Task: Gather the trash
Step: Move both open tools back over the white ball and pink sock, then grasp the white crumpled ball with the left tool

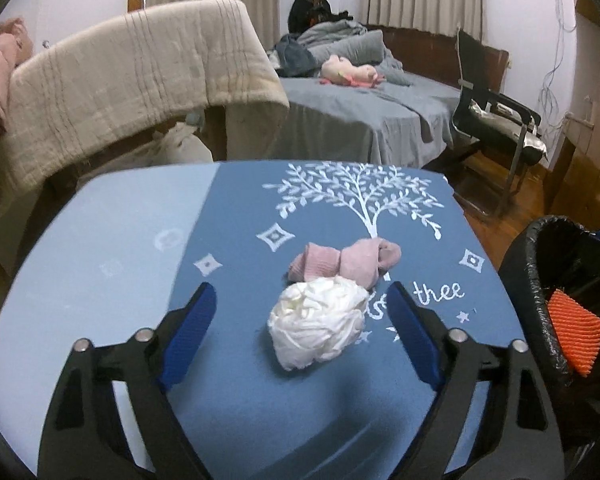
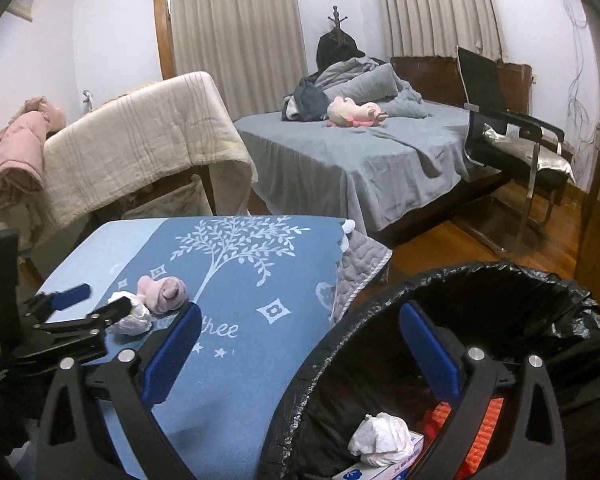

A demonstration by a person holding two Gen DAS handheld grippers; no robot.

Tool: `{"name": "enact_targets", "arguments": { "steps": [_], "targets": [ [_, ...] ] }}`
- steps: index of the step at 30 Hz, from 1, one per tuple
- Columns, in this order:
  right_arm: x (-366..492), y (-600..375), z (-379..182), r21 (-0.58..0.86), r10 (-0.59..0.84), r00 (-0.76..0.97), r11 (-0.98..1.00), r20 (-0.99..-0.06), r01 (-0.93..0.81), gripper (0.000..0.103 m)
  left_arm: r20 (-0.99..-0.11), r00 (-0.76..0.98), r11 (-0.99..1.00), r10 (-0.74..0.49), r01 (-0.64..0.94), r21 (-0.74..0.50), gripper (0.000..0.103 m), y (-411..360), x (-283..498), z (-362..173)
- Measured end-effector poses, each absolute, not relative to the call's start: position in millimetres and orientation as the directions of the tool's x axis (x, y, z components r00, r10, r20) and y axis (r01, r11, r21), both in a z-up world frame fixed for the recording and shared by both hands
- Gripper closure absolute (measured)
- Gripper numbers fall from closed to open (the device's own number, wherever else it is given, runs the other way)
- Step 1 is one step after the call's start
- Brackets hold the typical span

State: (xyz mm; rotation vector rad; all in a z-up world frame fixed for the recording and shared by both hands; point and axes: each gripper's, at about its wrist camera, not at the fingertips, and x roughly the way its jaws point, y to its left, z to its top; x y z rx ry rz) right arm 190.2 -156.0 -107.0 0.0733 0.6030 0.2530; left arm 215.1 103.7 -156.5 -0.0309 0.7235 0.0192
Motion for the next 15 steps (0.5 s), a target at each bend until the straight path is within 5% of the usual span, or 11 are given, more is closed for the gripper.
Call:
{"name": "enact_targets", "arguments": {
  "steps": [5,8,15],
  "targets": [
    [193.3,-152.4,-107.6,0.14,0.261,0.788,0.965,-0.557,-0.222,0.006,-0.713,0.699,0.998,-0.046,0.008,-0.056,0.054,99.4,223.6,-172.0],
    [194.4,-149.1,-108.0,0.142,0.265,0.784,0.964,-0.561,-0.224,0.006,-0.711,0.701,0.998,-0.054,0.008,-0.068,0.064,101.0,222.1,-174.0],
    [194.7,-135.1,-103.1,0.141,0.283,0.783,0.959,-0.554,-0.247,0.006,-0.676,0.735,0.997,-0.06,0.006,-0.082,0.068,108.4,206.6,-156.4]
  ]
}}
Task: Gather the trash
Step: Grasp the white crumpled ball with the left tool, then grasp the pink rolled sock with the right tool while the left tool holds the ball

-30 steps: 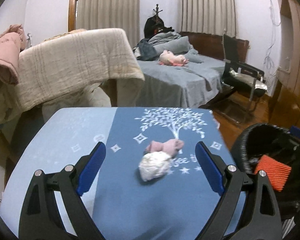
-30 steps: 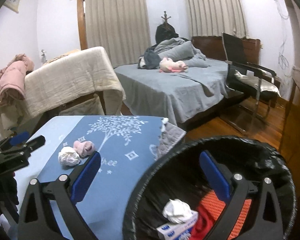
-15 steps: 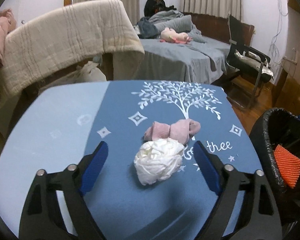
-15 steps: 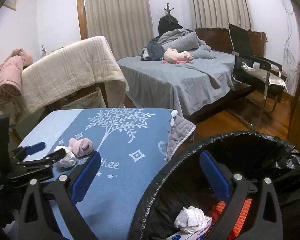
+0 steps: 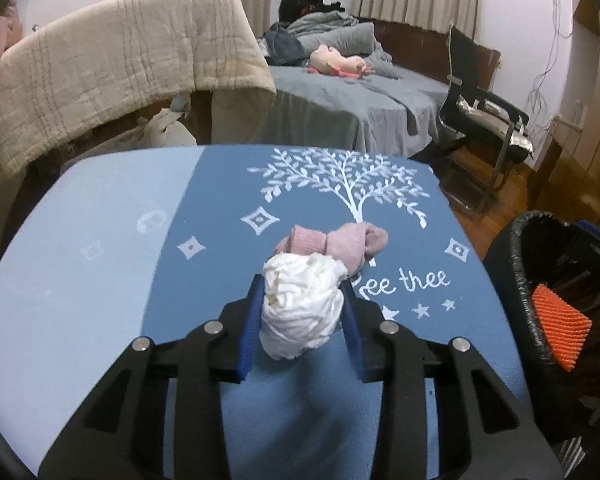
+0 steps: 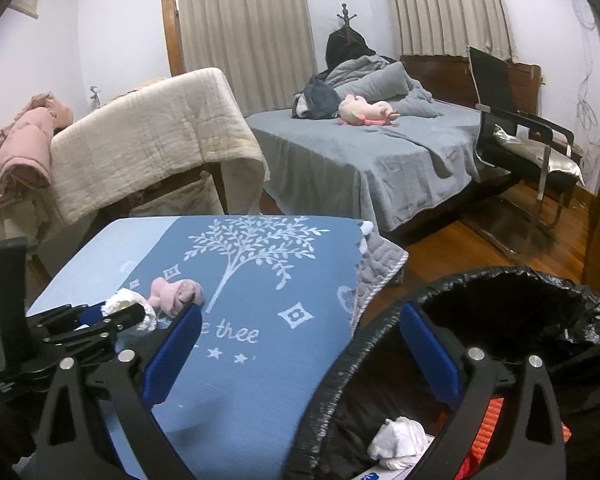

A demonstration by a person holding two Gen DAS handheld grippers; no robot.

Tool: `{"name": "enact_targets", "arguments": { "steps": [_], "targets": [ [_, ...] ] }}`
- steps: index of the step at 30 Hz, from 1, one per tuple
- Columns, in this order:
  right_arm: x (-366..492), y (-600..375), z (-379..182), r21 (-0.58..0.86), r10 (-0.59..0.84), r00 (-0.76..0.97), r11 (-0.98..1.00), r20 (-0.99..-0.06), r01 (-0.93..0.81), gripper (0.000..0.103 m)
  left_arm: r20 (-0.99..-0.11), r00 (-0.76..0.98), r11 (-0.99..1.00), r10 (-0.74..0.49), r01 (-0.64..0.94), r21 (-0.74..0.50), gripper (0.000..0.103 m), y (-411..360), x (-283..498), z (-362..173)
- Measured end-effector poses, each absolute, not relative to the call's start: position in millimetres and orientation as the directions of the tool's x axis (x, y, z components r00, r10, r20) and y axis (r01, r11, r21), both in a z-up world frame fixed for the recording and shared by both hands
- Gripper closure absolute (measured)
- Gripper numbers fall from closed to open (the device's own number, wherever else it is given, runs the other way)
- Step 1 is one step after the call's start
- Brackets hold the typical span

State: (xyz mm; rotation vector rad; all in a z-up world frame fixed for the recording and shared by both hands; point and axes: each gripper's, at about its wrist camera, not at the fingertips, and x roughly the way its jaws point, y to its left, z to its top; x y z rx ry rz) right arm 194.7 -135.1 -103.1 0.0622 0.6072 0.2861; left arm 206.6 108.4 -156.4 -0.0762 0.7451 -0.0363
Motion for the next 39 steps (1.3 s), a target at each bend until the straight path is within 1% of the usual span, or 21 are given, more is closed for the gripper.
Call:
{"name": "enact_targets", "arguments": {
  "steps": [7,14,22,29,34,37,39],
  "targets": [
    [199.5,-111.7,-99.1,0.143,0.315,0.777,0.948,-0.545,-0.285,0.006,-0.633,0.774,0.996,-0.006,-0.049,-0.069,0.068,131.8,192.6,-134.8],
    [213.7,-75.3,-102.4,0.147,0.352,0.759,0.933,-0.548,-0.327,0.006,-0.627,0.776,0.993,0.061,-0.111,-0.04,0.068,170.2,197.2,-133.4],
    [237.5,-32.8,-124.2,0.153,0.366,0.724,0.926,-0.585,-0.345,0.006,-0.627,0.771,0.986,0.111,-0.165,-0.029,0.068,200.2,199.9,-136.1],
    [258.7,-3.1,-147.6,0.154,0.362,0.68,0.925,-0.637,-0.347,0.006,-0.633,0.762,0.982,0.135,-0.19,-0.021,0.068,214.1,202.2,-142.7],
    [268.1,9.9,-157.6,0.147,0.361,0.645,0.92,-0.674,-0.362,0.011,-0.641,0.754,0.979,0.144,-0.203,-0.019,0.068,220.8,203.9,-146.7],
    [270.9,15.1,-161.2,0.152,0.37,0.624,0.914,-0.689,-0.375,0.017,-0.643,0.751,0.978,0.149,-0.209,-0.018,0.068,223.4,204.9,-148.5],
    [271.4,19.6,-163.0,0.152,0.379,0.61,0.908,-0.696,-0.39,0.023,-0.645,0.75,0.976,0.15,-0.215,-0.023,0.068,225.8,205.6,-149.0]
  ]
}}
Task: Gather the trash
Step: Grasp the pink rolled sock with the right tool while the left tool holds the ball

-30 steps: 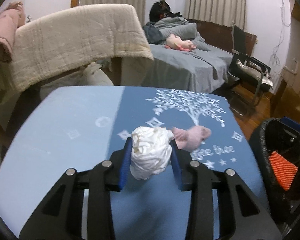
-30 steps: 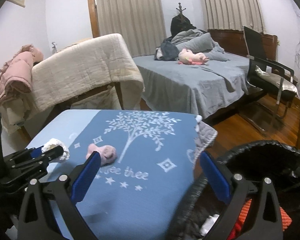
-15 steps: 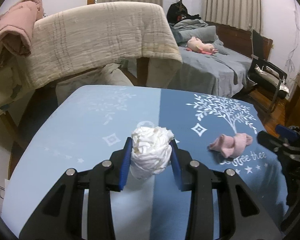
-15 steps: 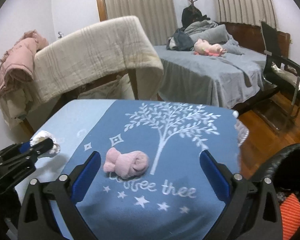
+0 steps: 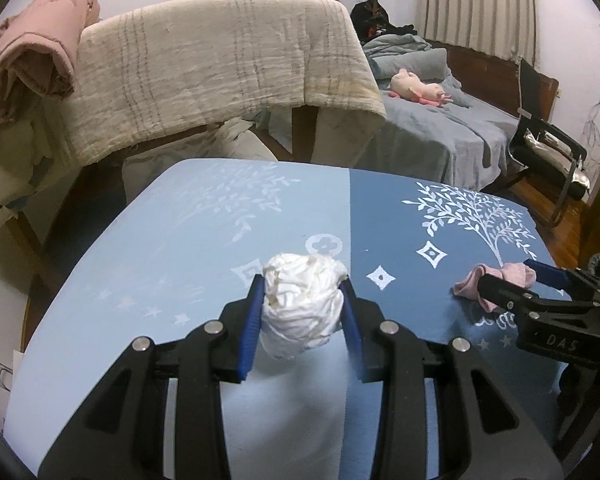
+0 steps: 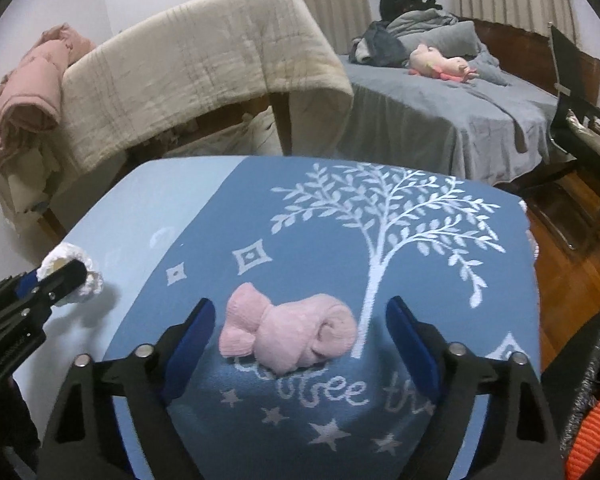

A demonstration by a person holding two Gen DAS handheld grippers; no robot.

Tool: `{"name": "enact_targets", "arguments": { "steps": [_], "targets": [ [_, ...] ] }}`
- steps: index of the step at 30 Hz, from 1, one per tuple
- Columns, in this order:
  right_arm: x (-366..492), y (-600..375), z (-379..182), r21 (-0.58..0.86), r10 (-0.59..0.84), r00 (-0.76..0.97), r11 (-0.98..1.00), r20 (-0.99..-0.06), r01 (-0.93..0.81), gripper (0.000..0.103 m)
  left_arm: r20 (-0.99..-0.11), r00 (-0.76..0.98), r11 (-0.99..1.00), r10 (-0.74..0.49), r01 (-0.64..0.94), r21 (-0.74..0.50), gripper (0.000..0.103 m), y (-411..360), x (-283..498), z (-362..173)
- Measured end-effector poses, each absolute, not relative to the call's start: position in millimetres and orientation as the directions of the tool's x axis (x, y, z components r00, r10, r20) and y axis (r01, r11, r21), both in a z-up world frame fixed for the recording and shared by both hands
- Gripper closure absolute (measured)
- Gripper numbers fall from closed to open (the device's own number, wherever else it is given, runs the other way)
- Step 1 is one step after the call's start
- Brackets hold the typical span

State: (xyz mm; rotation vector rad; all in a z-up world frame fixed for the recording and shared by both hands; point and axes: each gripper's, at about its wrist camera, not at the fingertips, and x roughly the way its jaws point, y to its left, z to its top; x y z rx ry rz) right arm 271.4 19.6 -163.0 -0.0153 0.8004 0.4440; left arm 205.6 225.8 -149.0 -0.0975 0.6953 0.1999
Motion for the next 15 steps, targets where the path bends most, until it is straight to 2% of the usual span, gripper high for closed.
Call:
{"name": "enact_targets", "arguments": {
  "steps": [9,15],
  "targets": [
    [273.4,21.0,-168.7,0.183,0.407,0.562,0.892,-0.72,-0.413,0.05,-0.644,0.75,0.976,0.149,-0.218,-0.029,0.068,226.2,203.6,-147.9],
    [266.8,15.7,-164.3,0.188,0.419,0.564,0.887,-0.712,-0.422,0.06,-0.637,0.756,0.976,0.149,-0.216,-0.028,0.068,220.5,199.1,-141.8]
  ]
}}
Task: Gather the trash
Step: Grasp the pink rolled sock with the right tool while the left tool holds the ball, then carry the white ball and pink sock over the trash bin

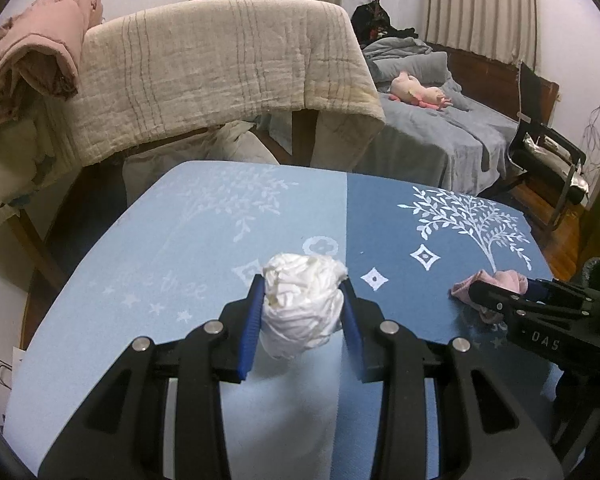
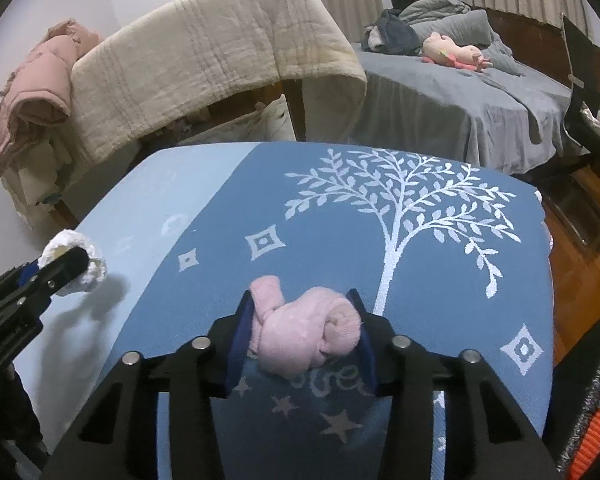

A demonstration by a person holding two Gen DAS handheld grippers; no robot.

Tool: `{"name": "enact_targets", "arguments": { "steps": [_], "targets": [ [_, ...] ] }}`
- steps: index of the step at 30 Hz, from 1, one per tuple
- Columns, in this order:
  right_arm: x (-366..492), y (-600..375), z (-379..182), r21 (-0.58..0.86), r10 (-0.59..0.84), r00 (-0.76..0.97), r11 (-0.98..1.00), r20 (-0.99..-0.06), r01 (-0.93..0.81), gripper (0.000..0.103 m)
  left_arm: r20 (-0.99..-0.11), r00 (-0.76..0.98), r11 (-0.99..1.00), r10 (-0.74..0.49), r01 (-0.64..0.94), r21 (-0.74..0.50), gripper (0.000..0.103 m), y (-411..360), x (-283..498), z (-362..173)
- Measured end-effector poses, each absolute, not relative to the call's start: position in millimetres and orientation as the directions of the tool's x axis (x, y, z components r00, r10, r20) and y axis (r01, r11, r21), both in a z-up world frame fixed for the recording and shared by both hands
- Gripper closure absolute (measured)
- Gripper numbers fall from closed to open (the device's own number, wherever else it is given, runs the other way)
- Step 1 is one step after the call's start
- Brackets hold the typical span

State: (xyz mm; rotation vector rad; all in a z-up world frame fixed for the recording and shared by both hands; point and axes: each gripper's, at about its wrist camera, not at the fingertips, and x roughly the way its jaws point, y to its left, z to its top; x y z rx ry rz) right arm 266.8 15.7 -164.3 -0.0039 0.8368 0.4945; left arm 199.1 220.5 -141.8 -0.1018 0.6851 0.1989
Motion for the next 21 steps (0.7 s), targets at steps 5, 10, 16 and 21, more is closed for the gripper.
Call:
{"name": "enact_targets", "arguments": {
  "steps": [5,10,16,21],
  "targets": [
    [256.5,7.3,-151.0,0.2,0.433,0.581,0.885,-0.689,-0.421,0.06,-0.619,0.772,0.979,0.144,-0.202,-0.025,0.068,211.8,192.3,-129.5],
    [245.1,-4.2,-134.1,0.208,0.443,0.602,0.883,-0.665,-0.42,0.06,-0.606,0.784,0.981,0.137,-0.192,-0.027,0.068,201.2,184.8,-117.7],
    [226.0,-21.8,-110.6,0.202,0.447,0.631,0.883,-0.634,-0.424,0.06,-0.594,0.796,0.985,0.119,-0.169,-0.03,0.068,181.8,173.4,-104.8],
    [210.9,-41.2,-90.9,0.206,0.448,0.655,0.886,-0.609,-0.415,0.06,-0.572,0.815,0.99,0.095,-0.14,-0.034,0.068,161.0,161.9,-90.9]
  ]
}}
